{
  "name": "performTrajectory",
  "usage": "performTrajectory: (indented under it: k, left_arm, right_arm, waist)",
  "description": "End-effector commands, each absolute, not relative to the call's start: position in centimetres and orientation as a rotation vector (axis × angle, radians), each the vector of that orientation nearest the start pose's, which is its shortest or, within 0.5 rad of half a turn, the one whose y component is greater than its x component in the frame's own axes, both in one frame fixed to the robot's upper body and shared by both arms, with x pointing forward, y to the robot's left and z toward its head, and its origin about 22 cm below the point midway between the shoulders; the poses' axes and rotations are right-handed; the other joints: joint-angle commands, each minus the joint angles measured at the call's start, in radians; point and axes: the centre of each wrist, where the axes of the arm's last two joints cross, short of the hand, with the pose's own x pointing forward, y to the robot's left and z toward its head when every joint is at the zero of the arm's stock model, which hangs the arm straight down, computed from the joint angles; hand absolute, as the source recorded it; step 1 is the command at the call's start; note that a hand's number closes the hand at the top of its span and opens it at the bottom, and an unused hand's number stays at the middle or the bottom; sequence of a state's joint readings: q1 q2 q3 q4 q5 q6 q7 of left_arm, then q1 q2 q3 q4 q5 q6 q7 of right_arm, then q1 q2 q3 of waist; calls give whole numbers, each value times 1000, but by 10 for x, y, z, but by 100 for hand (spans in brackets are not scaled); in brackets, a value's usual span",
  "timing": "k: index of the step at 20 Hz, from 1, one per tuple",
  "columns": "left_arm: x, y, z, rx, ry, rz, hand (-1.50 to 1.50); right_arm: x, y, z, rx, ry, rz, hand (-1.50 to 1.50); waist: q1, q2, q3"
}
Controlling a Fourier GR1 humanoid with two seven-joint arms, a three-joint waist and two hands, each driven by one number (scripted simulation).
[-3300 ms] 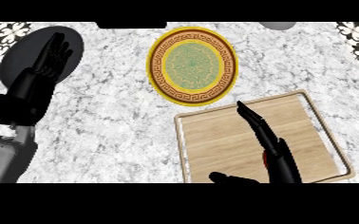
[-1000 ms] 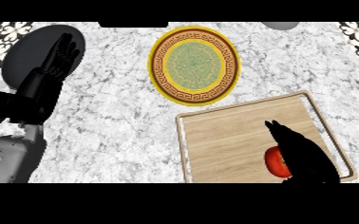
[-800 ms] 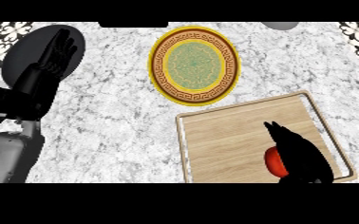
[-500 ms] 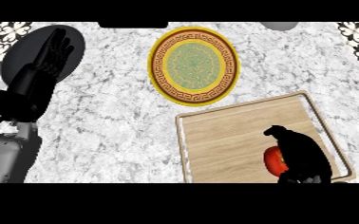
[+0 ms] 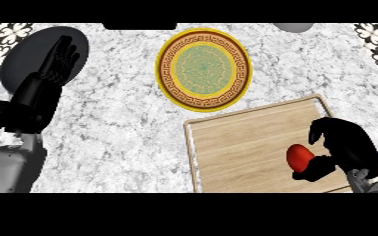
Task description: Pick the tomato from the tray and place it in the plate
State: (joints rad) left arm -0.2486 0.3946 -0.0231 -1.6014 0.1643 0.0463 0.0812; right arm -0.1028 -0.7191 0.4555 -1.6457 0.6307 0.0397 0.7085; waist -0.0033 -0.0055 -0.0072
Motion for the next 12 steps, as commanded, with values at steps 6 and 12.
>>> performTrajectory:
  k: [6, 12]
  left_arm:
    - [284, 284, 92, 142, -1747, -238, 0]
    - [291, 284, 102, 138, -1738, -227, 0]
  right_arm:
    - [261, -399, 82, -1268, -923, 887, 150]
    - [273, -368, 119, -1153, -1261, 816, 150]
  waist:
    - [4, 5, 8]
    - [-4, 2, 7]
